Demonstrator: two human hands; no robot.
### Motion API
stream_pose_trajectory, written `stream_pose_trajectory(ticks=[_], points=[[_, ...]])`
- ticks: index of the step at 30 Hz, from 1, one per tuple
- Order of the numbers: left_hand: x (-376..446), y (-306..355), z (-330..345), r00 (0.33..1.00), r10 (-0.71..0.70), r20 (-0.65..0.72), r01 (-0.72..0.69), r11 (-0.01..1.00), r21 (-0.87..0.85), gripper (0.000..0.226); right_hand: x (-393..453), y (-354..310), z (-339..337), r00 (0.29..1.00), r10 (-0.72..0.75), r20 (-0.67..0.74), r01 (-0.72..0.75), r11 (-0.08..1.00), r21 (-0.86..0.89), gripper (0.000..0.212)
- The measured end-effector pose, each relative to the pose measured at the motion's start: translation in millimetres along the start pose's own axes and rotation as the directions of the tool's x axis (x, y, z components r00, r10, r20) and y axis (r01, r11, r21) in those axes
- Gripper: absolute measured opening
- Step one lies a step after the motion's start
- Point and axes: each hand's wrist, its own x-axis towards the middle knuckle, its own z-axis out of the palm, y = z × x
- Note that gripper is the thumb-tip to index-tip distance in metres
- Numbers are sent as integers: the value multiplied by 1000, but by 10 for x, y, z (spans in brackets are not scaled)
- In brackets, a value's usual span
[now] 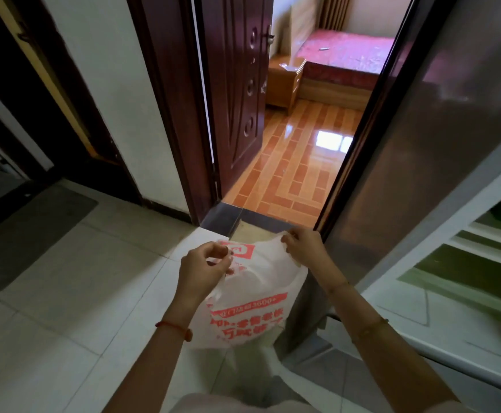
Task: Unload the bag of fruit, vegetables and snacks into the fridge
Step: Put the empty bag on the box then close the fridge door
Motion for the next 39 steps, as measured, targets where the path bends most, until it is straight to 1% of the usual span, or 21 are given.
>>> stream_pose_trajectory(ticks=[2,5,10,13,17,19,23,26,28,29,31,33,36,39], points=[[109,-56,106,1000,-19,4,19,999,-30,13,179,10,62,1000,10,-19,-11,998,-65,28],[272,-152,289,997,-74,21,75,995,-73,18,435,24,142,998,40,-39,-46,985,-164,24],[561,-317,600,974,-216,67,223,968,-117,16,726,61,332,997,78,26,-68,955,-288,14],[715,-388,764,956,-280,88,291,941,-173,13,847,183,402,992,125,22,-110,937,-332,18],[860,-481,991,903,-380,200,427,847,-318,9,940,396,469,970,242,21,-227,932,-282,32],[905,-530,1093,874,-419,244,484,797,-361,12,978,486,470,959,282,24,-267,930,-252,38],[934,-633,1283,832,-466,301,553,742,-378,31,959,571,449,946,311,86,-295,942,-162,53],[920,-704,1364,822,-473,317,565,747,-350,35,904,607,458,939,332,83,-328,942,-65,53],[920,-715,1369,842,-442,310,525,802,-285,32,844,615,441,942,333,41,-333,943,-6,48],[923,-711,1354,859,-416,299,487,843,-226,30,796,610,425,947,320,27,-320,947,1,47],[931,-677,1289,899,-339,277,372,925,-76,27,670,575,365,965,264,13,-263,965,-14,49],[921,-586,1198,936,-238,259,234,971,46,30,519,539,290,978,207,-17,-207,978,-5,53],[878,-409,1036,972,-45,229,10,989,150,36,228,522,177,989,105,-100,-102,994,33,58],[780,-278,854,962,164,220,-218,943,250,42,-93,545,74,980,52,-191,-44,998,48,57]])
